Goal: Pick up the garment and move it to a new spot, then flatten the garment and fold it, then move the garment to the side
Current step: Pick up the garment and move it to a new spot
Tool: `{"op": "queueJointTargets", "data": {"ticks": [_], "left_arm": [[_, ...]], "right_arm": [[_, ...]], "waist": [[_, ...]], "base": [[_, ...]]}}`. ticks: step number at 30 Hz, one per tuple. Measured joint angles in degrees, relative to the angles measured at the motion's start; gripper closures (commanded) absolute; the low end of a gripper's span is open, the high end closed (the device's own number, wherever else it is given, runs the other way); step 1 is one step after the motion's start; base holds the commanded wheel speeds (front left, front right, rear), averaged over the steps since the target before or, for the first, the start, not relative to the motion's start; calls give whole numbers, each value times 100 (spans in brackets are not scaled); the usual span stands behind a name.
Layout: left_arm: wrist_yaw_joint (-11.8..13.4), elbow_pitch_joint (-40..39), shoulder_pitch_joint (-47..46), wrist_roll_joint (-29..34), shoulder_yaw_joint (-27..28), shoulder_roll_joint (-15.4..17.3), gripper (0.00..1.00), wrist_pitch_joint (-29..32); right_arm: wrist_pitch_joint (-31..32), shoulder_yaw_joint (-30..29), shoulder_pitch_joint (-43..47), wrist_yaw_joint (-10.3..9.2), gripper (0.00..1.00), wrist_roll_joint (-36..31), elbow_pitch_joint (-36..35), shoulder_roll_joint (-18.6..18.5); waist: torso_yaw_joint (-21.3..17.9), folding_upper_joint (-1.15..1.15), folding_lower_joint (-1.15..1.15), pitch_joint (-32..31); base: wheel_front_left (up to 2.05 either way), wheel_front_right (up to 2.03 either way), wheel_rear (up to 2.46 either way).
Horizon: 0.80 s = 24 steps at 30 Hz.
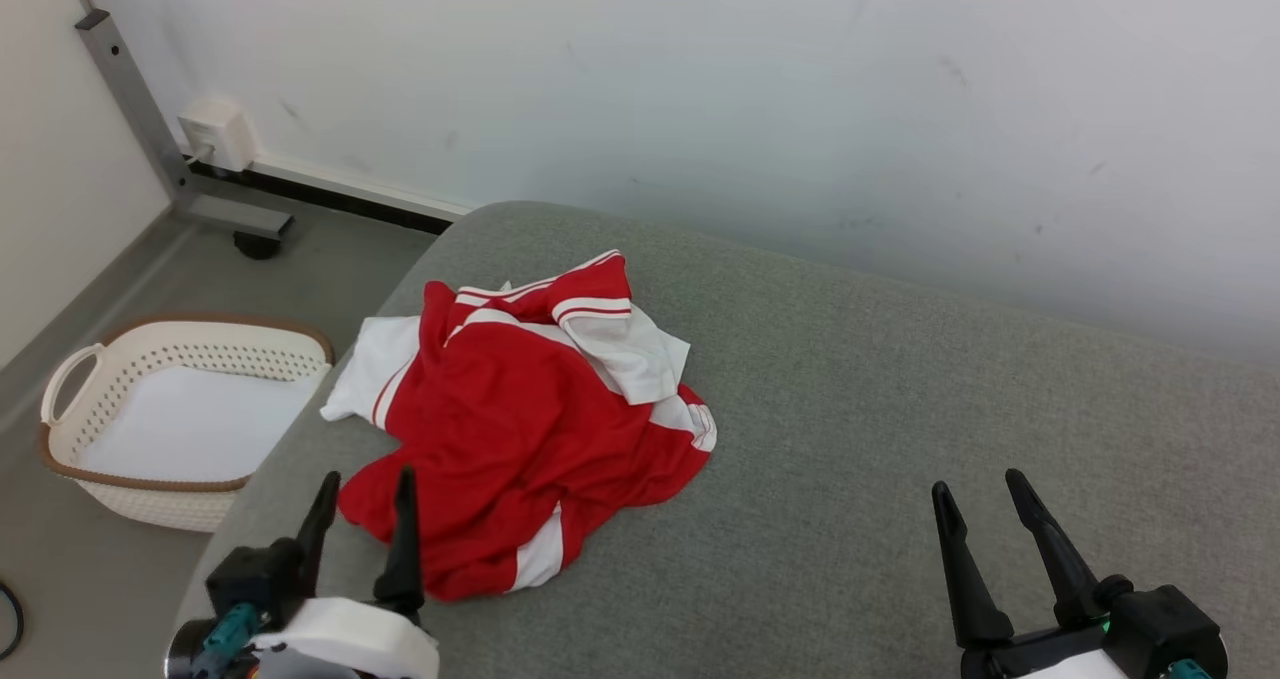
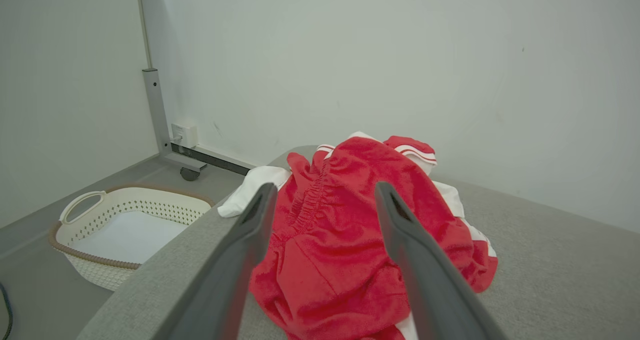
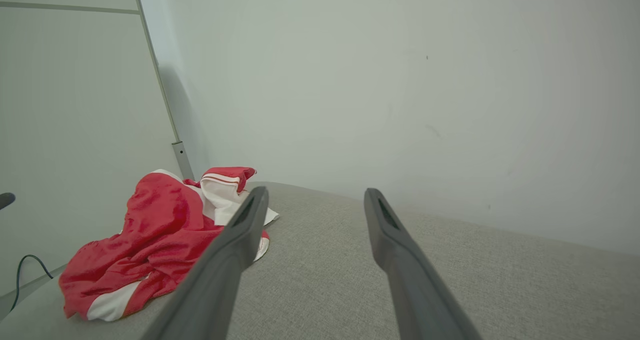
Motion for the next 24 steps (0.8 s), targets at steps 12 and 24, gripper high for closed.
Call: {"op": "queueJointTargets", "data": {"ticks": [12, 24], "left_arm": [[-331, 835, -1298, -523, -316, 534, 0, 1274], [-377, 1393, -2387, -942, -560, 1601, 0, 3007]], "right_arm": [[0, 75, -139, 0, 0, -189, -60, 0], [0, 188, -467, 0, 0, -244, -114, 0]], "waist": [[-268, 0, 0, 141], [-1094, 0, 0, 621]], "base": [[0, 0, 0], [0, 0, 0]]}}
